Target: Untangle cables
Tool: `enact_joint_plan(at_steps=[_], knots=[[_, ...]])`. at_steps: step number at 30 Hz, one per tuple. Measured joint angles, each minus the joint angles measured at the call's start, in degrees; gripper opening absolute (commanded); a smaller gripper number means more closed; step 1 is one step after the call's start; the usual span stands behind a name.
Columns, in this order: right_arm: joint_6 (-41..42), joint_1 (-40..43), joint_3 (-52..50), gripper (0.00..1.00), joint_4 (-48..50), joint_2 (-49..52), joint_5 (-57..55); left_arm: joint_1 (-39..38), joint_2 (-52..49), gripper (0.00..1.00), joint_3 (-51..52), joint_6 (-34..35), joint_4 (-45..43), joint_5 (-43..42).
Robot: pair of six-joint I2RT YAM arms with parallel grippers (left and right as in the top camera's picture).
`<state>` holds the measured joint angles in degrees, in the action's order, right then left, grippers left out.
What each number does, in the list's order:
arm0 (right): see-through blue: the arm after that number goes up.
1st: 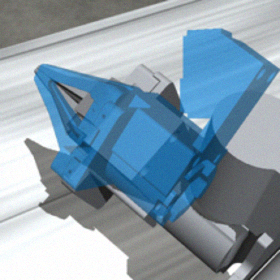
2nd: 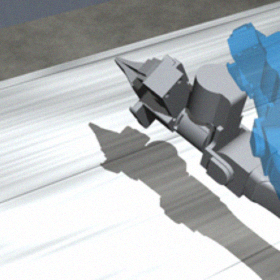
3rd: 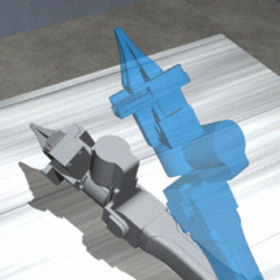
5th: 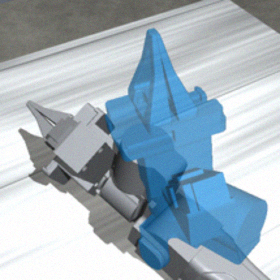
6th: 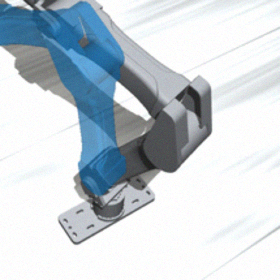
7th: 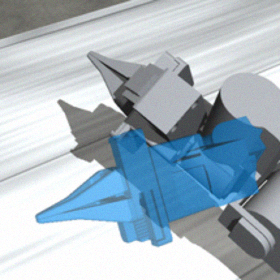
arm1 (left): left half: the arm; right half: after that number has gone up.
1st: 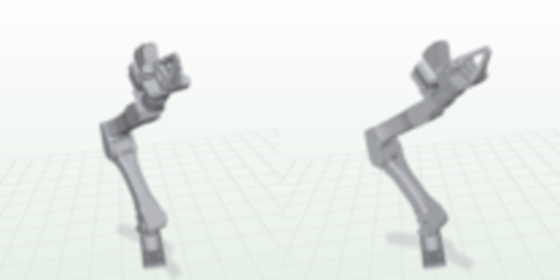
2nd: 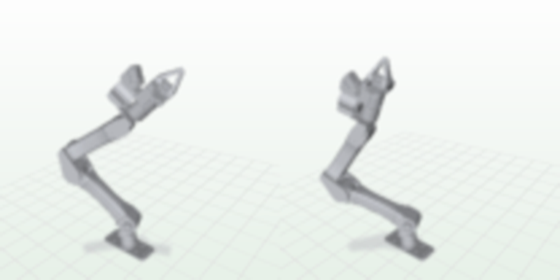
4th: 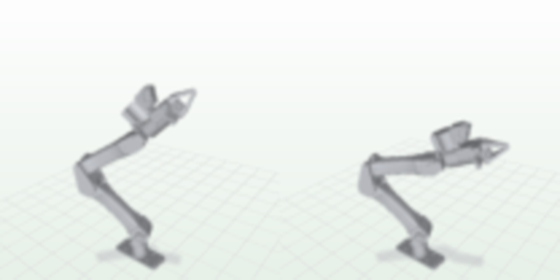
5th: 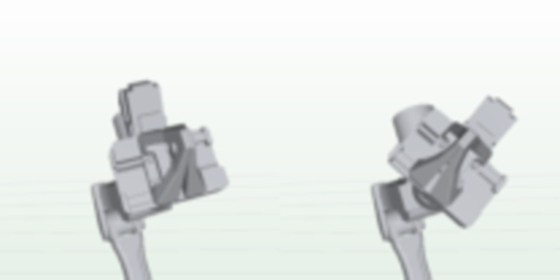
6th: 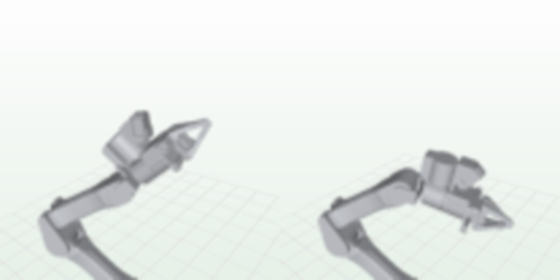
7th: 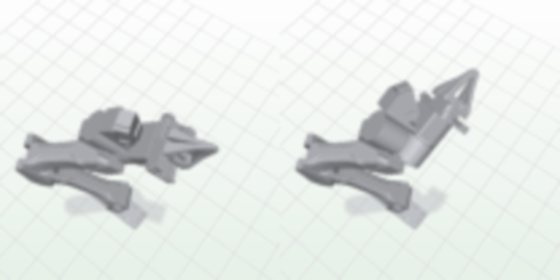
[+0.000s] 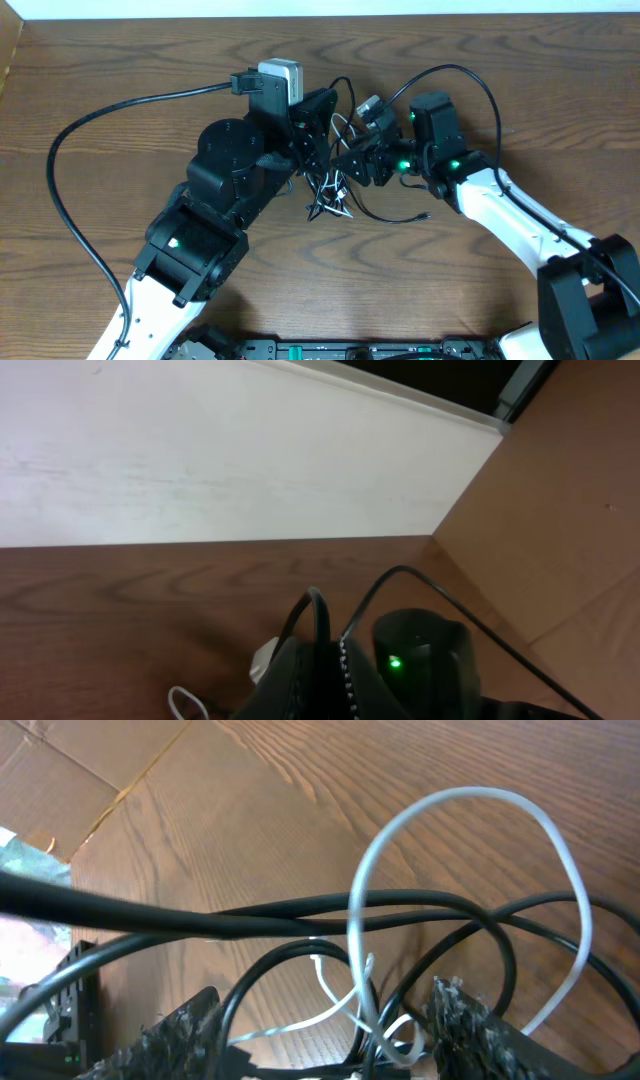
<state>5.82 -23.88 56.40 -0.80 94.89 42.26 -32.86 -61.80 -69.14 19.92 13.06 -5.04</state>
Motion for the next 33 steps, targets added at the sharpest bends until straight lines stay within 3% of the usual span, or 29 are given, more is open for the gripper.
enact_joint_plan(at_steps=[2, 6, 16, 17, 19, 20, 29, 33], knots=[[0.0, 0.0, 0.0, 0.6, 0.2, 0.7, 0.0, 0.0, 0.0, 0.1, 0.0, 0.0, 0.0, -0.3], [-0.1, 0.0, 0.0, 0.42, 0.2, 1.9, -0.8, 0.0, 0.0, 0.1, 0.0, 0.0, 0.0, -1.0], [-0.3, 0.0, 0.0, 0.39, 0.2, 2.2, -1.6, 0.0, 0.0, 0.1, 0.0, 0.0, 0.0, -1.1], [-0.3, 0.0, 0.0, 0.34, 0.3, 2.2, -1.9, 0.0, 0.0, 0.1, 0.0, 0.0, -0.1, -1.1], [-0.2, 0.0, 0.0, 0.06, 0.3, 2.2, -2.9, 0.0, 0.0, 0.1, 0.0, 0.1, -0.5, -1.1], [-0.3, 0.0, 0.0, 0.01, 0.5, 2.2, -3.4, 0.0, 0.0, 0.1, 0.0, 0.2, -0.8, -1.2], [0.3, 0.0, 0.0, 0.01, 7.8, 2.2, -6.0, 0.0, 0.0, 0.1, 0.0, 1.6, -2.1, -2.6], [4.4, 0.5, 0.0, 0.01, 10.0, 2.2, -6.0, 0.0, 0.0, 0.16, 0.0, 1.5, 0.5, 0.5]])
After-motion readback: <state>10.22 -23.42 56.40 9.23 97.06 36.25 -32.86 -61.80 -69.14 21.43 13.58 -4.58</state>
